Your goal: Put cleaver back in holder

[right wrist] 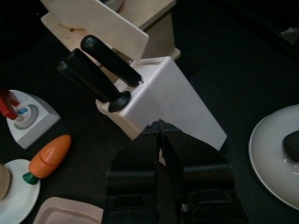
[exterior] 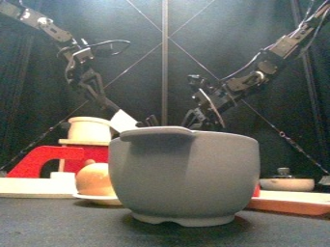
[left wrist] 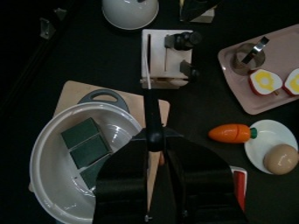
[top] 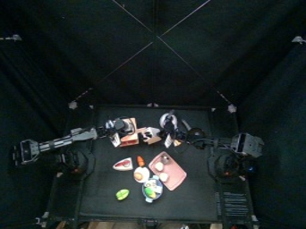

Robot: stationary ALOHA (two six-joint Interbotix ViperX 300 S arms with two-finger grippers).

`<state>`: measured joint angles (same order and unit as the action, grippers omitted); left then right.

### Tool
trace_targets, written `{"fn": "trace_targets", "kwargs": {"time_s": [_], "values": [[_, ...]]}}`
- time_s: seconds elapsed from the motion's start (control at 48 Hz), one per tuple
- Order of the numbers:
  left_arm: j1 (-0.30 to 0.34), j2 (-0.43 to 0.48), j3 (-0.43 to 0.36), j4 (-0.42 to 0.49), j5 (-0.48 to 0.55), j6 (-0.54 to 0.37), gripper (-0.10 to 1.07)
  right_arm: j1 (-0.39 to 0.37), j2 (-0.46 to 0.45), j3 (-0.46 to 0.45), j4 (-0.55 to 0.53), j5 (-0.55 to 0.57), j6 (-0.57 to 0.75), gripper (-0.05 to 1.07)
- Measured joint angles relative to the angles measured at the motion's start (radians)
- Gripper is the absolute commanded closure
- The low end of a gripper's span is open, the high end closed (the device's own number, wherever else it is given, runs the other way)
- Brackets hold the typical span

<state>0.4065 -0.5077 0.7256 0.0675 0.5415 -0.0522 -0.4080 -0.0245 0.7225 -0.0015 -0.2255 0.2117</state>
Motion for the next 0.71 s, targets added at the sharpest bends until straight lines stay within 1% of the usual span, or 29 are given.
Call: {"fn": "trace_targets", "kwargs": {"time_s": [0.417, 0.708], "values": [[-0.005, -0.003, -0.002, 0.0, 0.0, 0.0, 0.55, -0.002, 0.003, 0.0, -0.003, 0.0, 0.0, 0.65], [-0.009, -0.023, -0.002, 0.0, 0.0, 0.0, 0.55, -0.002, 0.011, 0.0, -0.003, 0.002, -0.002, 0.65]]}}
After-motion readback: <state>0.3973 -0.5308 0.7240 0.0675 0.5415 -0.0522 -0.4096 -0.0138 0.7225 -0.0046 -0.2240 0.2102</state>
